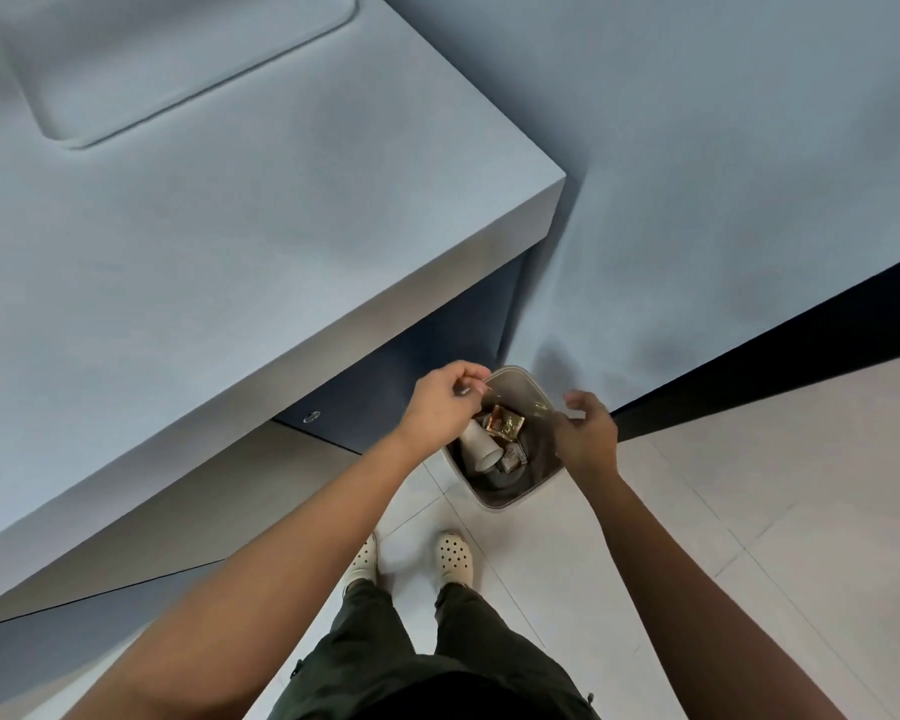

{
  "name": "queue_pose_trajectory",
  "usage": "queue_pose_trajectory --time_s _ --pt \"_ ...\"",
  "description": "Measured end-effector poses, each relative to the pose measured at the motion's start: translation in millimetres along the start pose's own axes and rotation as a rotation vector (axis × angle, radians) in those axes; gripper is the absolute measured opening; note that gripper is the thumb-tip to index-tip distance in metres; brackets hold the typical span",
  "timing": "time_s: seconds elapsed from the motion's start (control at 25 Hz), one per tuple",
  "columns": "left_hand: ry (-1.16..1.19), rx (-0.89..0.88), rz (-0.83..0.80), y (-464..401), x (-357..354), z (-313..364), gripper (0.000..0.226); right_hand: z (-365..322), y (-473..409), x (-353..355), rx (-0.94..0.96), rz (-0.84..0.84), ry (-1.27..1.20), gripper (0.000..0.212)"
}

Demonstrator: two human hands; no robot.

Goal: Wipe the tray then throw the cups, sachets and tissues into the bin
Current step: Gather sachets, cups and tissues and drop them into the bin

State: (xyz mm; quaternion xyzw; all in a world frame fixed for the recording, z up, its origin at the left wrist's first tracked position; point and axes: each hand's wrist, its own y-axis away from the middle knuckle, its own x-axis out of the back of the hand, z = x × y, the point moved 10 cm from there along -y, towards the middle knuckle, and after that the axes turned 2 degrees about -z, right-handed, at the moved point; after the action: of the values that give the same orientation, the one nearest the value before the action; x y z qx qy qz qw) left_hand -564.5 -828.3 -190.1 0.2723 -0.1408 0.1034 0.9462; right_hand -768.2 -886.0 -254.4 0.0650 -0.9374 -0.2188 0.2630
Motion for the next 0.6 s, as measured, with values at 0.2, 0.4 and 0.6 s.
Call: queue_pose_trajectory --time_s 0.2,0.4,0.6 --pt "0.073 -0.149 0.005 14 43 63 0.016 -112 7 17 0.215 0.136 -0.118 0.029" --pt "0.110 -0.249 0.304 42 160 100 0.018 -257 55 -28 0.564 0.054 -0.218 0.030" --pt "0.201 -0.195 0.539 67 285 65 0.031 -333 96 -134 0.735 -0.171 -0.091 0.029"
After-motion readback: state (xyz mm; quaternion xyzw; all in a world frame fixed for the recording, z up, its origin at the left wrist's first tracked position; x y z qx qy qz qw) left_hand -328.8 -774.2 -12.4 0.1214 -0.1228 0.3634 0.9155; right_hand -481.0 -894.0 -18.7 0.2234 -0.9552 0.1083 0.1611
